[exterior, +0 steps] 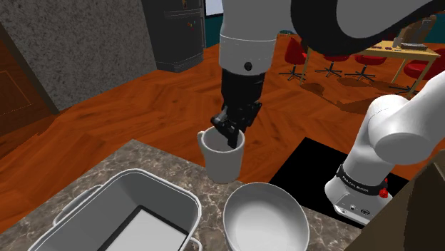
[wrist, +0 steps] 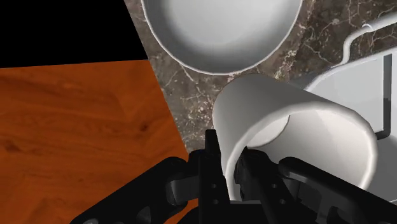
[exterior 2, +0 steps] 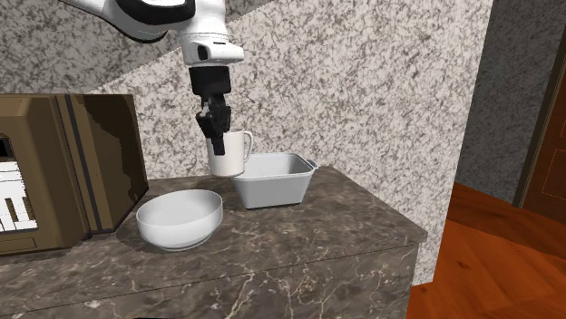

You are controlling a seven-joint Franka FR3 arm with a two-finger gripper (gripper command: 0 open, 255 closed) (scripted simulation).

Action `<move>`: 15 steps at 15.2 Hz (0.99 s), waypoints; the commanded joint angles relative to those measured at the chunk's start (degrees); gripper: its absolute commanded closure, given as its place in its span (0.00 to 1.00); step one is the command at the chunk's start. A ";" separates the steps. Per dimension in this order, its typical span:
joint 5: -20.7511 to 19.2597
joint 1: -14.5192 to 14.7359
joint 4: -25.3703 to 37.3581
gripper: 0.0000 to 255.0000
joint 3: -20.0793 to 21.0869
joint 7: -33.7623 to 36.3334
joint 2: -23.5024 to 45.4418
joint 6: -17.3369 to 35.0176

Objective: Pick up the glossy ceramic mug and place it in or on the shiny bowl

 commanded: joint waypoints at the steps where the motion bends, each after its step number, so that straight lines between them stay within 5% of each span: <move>1: 1.96 2.08 -2.47 1.00 -0.29 0.68 -4.20 -1.45; 7: 6.29 8.12 -7.00 1.00 -0.20 4.42 -14.44 -6.54; 15: 8.15 8.73 -12.59 1.00 2.06 3.99 -14.12 -0.56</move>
